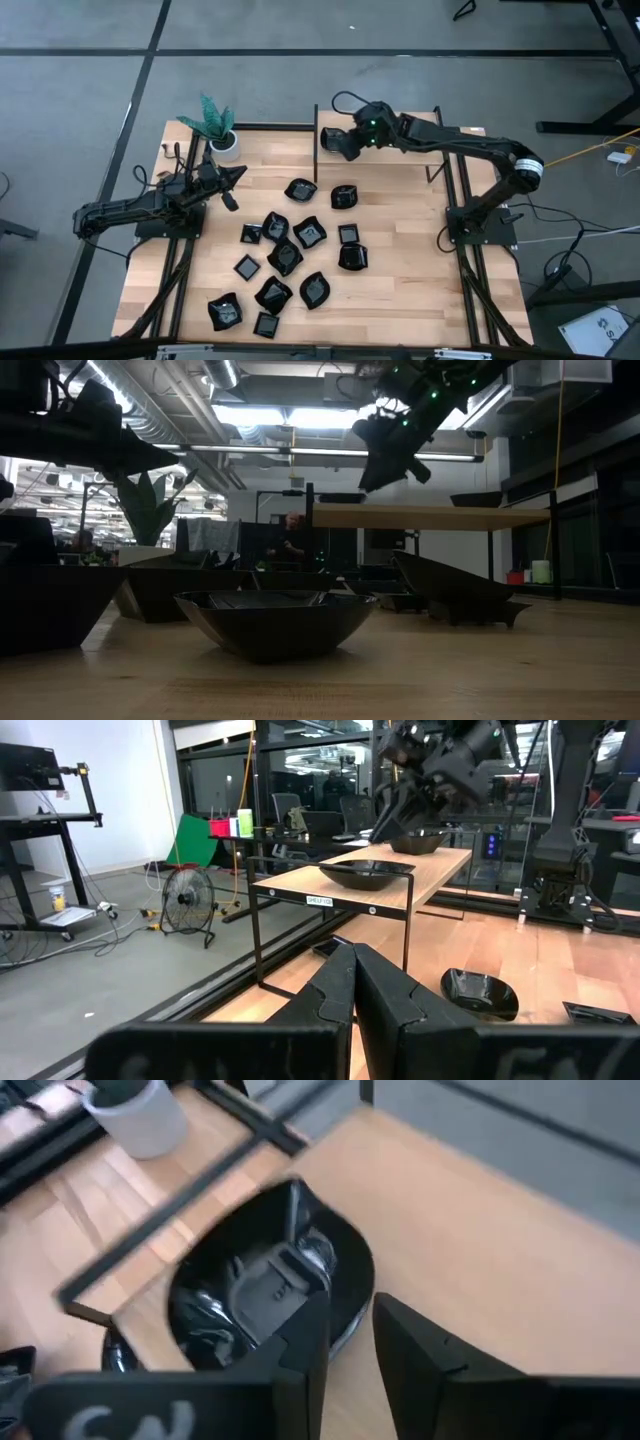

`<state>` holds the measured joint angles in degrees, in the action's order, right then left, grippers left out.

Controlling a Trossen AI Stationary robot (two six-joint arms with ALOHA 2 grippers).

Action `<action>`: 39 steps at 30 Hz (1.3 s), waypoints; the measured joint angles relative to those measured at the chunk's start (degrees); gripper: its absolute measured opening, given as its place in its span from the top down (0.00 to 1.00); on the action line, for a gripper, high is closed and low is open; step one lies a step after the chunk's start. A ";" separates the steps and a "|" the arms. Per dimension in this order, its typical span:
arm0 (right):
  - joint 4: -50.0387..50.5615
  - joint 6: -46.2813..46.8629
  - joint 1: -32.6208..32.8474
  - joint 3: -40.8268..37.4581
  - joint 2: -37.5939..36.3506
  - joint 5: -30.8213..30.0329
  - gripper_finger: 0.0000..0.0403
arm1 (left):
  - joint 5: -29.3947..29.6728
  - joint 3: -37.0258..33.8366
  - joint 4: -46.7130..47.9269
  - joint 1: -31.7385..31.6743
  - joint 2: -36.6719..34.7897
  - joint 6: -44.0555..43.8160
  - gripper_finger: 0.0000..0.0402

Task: Pick & Place Mini shaped plates
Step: Stack the black leaf-shaped plate on top of the black leaf-shaped plate on the shelf

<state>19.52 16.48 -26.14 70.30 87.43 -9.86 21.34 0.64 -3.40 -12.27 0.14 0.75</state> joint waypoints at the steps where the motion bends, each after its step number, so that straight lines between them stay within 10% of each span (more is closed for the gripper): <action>1: -0.20 -0.82 0.39 0.00 -0.44 0.03 0.79 | 0.00 0.00 0.00 0.00 0.00 0.00 0.99; 17: 0.83 -24.97 15.06 0.00 -2.81 0.42 0.79 | 0.00 0.00 0.00 0.00 0.01 0.00 0.99; 39: 10.00 -24.33 31.59 -2.73 -2.81 -8.60 0.79 | 0.00 0.00 -0.01 0.00 0.01 0.00 0.99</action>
<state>29.52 -7.85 5.45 67.57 84.62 -18.46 21.34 0.64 -3.41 -12.27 0.14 0.75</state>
